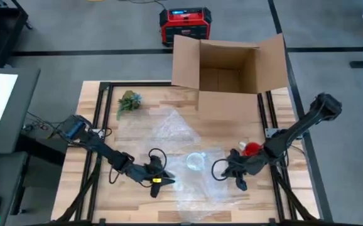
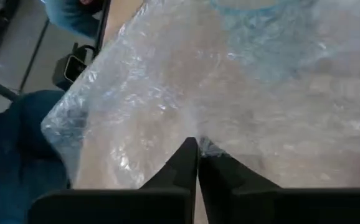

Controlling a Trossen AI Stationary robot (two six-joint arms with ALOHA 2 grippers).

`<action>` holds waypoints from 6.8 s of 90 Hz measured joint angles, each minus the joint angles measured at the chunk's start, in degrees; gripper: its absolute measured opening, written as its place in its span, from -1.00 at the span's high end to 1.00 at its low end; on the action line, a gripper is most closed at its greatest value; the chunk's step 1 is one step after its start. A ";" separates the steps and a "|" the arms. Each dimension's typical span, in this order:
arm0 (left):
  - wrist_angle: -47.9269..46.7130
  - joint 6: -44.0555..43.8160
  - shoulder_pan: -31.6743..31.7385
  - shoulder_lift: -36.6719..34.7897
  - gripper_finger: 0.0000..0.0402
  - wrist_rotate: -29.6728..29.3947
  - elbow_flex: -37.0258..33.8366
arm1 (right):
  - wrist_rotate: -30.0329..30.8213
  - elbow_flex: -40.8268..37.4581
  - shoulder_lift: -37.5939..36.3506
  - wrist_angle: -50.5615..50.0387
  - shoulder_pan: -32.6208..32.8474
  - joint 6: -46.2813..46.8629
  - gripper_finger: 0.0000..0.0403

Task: Wrap mug
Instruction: Wrap the blue patterned mug with the transparent bubble wrap

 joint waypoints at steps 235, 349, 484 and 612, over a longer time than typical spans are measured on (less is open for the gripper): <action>-50.27 -8.87 -7.18 -23.04 0.76 -34.53 0.11 | -9.73 44.75 26.10 -33.99 -14.71 -22.73 0.84; -38.66 16.33 -7.78 -47.50 0.76 -36.80 0.13 | -14.24 66.57 43.90 -59.14 -21.58 -29.53 1.00; -39.10 18.40 -6.69 -46.10 0.76 -38.01 0.11 | -10.63 66.48 37.89 -45.19 -18.52 -24.00 1.00; -40.19 17.73 -6.68 -46.08 0.76 -38.00 0.11 | -3.17 61.38 38.79 -46.13 -13.44 -19.11 1.00</action>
